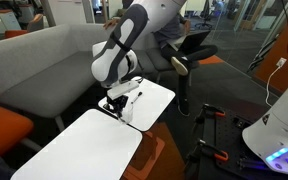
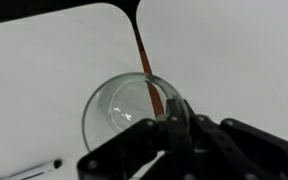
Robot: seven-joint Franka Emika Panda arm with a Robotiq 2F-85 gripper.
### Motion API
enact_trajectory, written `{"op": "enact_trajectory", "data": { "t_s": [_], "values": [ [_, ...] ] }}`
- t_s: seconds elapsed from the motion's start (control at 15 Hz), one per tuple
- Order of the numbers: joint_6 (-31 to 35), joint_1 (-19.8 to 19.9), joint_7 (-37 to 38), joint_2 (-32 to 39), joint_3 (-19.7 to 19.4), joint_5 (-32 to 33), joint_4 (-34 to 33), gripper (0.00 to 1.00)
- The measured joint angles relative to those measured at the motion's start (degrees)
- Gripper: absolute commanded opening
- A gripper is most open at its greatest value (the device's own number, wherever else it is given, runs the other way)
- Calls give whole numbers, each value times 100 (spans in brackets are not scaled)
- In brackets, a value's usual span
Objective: Move the glass cup to the left
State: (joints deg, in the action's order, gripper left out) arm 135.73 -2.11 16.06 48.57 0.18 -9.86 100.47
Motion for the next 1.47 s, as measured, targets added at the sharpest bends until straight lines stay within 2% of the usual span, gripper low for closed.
{"op": "enact_trajectory", "data": {
  "t_s": [0.4, 0.67, 0.93, 1.27, 1.47],
  "values": [
    [-33, -597, 13, -160, 1, 284, -409, 2],
    [-589, -990, 19, -68, -2, 663, -908, 2],
    [-1035, -1167, 10, 250, 39, 744, -1549, 2],
    [-1076, -1309, 48, 793, 214, 740, -2122, 2],
    [-1069, -1493, 491, 977, 218, 724, -2233, 2]
  ]
}}
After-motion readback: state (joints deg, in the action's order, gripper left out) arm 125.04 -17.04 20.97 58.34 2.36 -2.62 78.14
